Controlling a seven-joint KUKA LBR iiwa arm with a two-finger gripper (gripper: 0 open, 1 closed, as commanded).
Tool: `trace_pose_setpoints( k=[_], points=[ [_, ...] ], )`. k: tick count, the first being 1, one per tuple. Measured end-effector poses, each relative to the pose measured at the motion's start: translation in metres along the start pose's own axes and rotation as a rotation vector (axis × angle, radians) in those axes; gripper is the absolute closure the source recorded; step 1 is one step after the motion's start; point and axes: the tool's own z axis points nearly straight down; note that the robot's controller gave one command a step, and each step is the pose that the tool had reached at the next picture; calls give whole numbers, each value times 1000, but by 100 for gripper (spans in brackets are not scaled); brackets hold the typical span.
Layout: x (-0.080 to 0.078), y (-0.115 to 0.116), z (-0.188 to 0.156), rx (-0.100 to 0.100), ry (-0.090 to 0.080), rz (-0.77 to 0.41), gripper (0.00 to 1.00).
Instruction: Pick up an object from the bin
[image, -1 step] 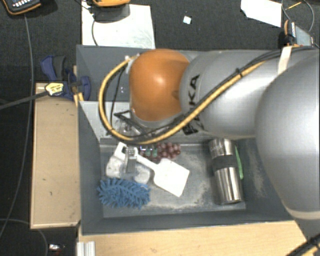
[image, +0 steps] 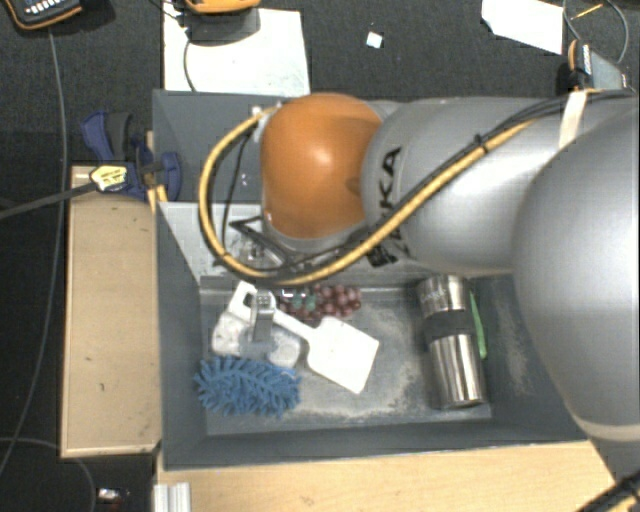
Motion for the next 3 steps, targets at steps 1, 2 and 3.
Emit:
trace_pose_setpoints(
  k=[1,2,3],
  points=[
    [78,2,110,-1,-1,-196,0],
    [90,18,66,-3,-7,-167,0],
    [87,5,126,-2,-2,-214,0]
  ],
)
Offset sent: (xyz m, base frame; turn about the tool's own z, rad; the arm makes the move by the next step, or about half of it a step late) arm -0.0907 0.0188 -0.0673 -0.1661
